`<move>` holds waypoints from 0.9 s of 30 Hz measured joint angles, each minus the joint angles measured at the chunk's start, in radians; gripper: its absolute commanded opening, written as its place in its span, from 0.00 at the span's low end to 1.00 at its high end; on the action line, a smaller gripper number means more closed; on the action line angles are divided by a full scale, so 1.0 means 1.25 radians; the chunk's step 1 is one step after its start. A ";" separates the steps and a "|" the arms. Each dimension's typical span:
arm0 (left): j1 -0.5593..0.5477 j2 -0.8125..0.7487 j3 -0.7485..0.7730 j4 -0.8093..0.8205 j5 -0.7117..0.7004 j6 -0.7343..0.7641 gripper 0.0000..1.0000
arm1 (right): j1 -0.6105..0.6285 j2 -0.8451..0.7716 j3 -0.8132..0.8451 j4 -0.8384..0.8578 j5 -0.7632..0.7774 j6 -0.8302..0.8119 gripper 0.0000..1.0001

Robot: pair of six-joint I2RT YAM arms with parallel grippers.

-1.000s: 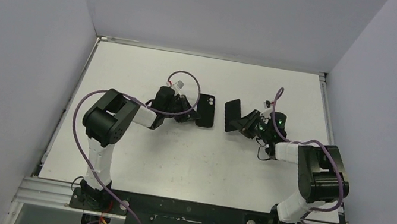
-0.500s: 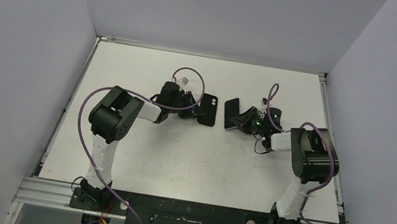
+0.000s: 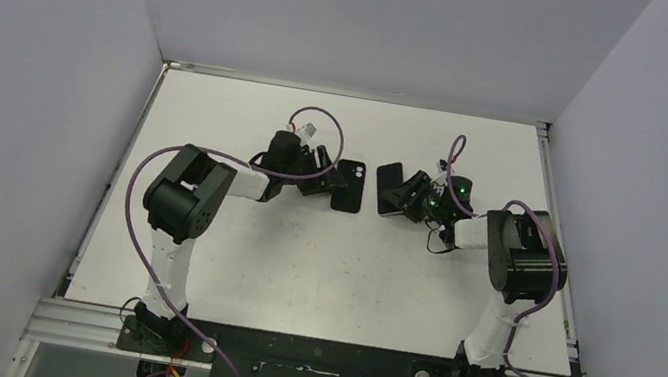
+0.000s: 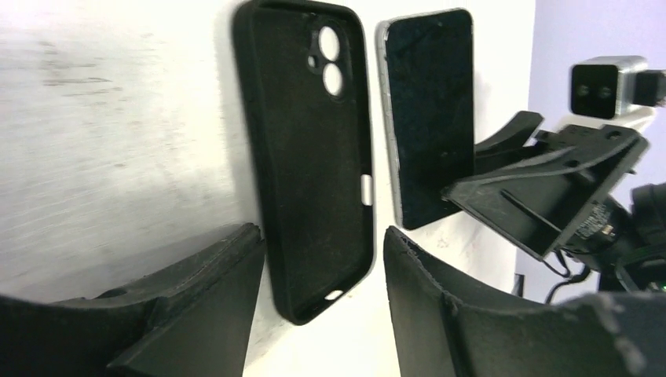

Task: Take the phone out of the phone case
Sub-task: Place the phone case at the center of the board.

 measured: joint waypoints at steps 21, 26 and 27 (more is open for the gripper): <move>0.154 -0.315 -0.091 -0.421 -0.294 0.275 0.87 | -0.003 -0.231 0.012 -0.408 0.204 -0.273 1.00; 0.257 -0.431 -0.121 -0.490 -0.335 0.357 0.91 | -0.011 -0.382 -0.001 -0.501 0.260 -0.323 1.00; 0.278 -0.442 -0.121 -0.503 -0.338 0.372 0.91 | -0.013 -0.415 -0.001 -0.510 0.270 -0.331 1.00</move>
